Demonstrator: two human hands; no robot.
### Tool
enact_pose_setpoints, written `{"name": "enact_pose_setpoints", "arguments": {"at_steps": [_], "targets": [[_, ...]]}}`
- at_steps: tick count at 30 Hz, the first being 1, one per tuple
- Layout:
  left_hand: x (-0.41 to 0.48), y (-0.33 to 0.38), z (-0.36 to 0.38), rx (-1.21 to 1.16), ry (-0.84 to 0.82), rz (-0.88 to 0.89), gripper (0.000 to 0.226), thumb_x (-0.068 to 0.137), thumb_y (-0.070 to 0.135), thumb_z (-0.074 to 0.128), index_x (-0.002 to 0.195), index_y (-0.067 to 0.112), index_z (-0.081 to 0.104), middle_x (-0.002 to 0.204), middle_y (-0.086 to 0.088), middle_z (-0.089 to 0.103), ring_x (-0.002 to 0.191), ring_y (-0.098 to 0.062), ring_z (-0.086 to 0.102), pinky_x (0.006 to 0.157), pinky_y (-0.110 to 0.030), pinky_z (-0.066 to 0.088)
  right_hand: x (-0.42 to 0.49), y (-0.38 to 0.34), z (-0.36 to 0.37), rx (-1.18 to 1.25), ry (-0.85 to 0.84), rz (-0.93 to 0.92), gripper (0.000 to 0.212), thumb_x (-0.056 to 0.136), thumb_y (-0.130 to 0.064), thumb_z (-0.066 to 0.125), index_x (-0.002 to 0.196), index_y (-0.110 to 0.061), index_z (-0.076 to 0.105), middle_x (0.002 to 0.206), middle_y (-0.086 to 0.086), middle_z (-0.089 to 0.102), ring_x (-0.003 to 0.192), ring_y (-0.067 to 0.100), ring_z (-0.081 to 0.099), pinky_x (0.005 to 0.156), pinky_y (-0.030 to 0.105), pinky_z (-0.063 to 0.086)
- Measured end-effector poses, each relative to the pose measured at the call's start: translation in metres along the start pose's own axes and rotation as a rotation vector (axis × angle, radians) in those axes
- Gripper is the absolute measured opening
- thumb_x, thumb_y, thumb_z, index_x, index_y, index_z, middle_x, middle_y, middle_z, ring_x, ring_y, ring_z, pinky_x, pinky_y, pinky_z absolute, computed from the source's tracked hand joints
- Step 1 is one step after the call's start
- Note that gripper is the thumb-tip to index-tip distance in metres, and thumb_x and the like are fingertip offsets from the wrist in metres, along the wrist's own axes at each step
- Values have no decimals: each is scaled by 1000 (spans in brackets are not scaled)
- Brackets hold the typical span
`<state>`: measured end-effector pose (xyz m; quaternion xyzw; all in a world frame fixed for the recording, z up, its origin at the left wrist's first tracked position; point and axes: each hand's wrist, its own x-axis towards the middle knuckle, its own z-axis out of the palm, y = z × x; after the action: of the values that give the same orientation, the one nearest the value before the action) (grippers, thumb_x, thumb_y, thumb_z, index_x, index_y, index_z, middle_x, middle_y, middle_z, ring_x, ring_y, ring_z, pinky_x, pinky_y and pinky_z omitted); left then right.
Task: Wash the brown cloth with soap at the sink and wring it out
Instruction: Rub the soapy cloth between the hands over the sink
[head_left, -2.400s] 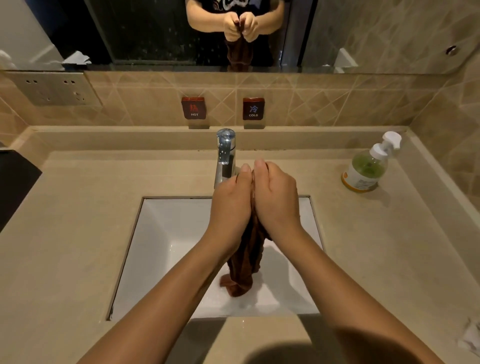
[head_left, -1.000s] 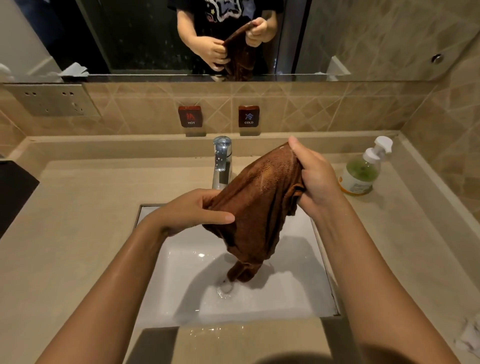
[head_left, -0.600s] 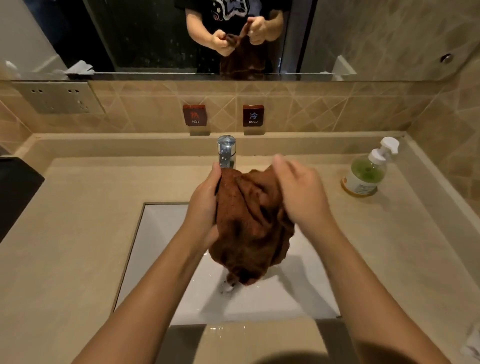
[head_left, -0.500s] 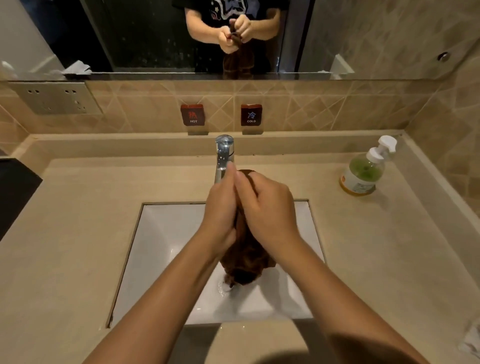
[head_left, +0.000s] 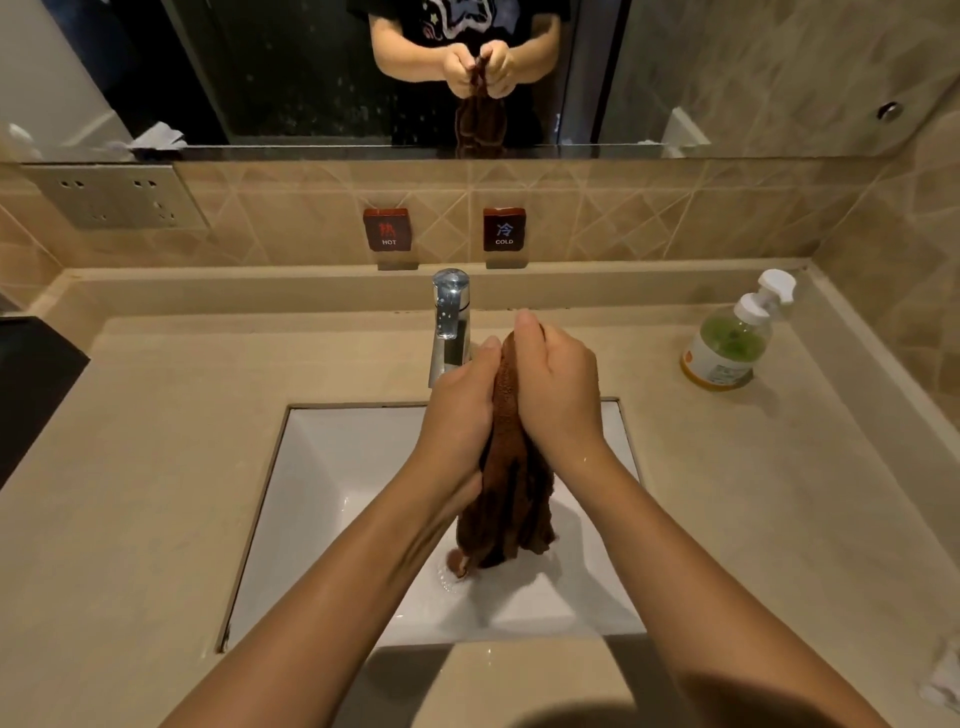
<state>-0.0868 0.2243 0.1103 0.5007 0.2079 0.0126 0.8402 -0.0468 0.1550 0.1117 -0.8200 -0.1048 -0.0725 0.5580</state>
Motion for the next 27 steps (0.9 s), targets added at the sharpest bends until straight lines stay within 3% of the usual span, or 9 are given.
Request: {"name": "enact_pose_setpoints", "arguments": {"at_steps": [3, 6, 9, 13, 16, 18, 22, 27], "targets": [[2, 5, -5, -3, 37, -8, 30, 97, 24, 48, 79, 4, 62, 57, -3, 57, 48, -10, 57, 46, -17, 46, -15, -2, 3, 8, -59, -34, 46, 98, -28, 38, 52, -20, 39, 50, -5, 42, 51, 13, 41, 53, 32, 33], [3, 4, -6, -17, 66, -34, 20, 94, 24, 52, 88, 6, 58, 66, -7, 54, 53, -11, 56, 46, -19, 46, -29, -4, 10, -94, -102, -117, 43, 97, -32, 35, 61, -14, 53, 56, 2, 55, 56, 21, 53, 55, 34, 40], [-3, -1, -3, -41, -3, -81, 24, 96, 23, 50, 85, 5, 61, 62, -6, 58, 51, -11, 58, 45, -17, 48, -4, -2, 6, -26, -18, -6, 46, 97, -27, 38, 51, -19, 38, 51, -4, 40, 54, 19, 42, 57, 36, 35], [-4, -1, -6, -121, -143, -182, 35, 95, 32, 48, 101, 4, 68, 90, -15, 68, 78, -23, 68, 67, -30, 58, 14, 5, -5, 224, -86, 182, 46, 96, -28, 42, 52, -18, 36, 53, -1, 38, 57, 16, 39, 61, 32, 32], [0, 5, -13, -156, -223, -244, 55, 82, 47, 55, 110, 1, 66, 102, -17, 69, 92, -27, 68, 83, -36, 56, 9, 3, -17, 516, -96, 312, 39, 95, -30, 46, 58, -17, 44, 54, -1, 42, 56, 15, 43, 58, 30, 37], [3, 5, -19, -94, -238, -228, 61, 78, 39, 64, 122, -3, 58, 113, -21, 64, 102, -31, 63, 91, -39, 52, 10, 1, -27, 721, -73, 398, 37, 94, -28, 49, 61, -13, 51, 53, -2, 54, 53, 11, 54, 55, 25, 46], [7, 4, -26, 23, -158, -226, 39, 85, 23, 61, 114, -2, 63, 101, -18, 69, 88, -27, 68, 78, -33, 57, 11, 2, -38, 852, -50, 442, 36, 93, -26, 51, 61, -13, 60, 52, -2, 64, 53, 9, 63, 54, 22, 53], [7, 3, -20, 85, -88, -99, 37, 96, 32, 49, 105, 0, 65, 84, -10, 69, 77, -21, 67, 65, -24, 56, 3, -2, -39, 734, -101, 387, 41, 94, -27, 48, 56, -16, 54, 49, -5, 56, 50, 8, 57, 53, 21, 48]]}}
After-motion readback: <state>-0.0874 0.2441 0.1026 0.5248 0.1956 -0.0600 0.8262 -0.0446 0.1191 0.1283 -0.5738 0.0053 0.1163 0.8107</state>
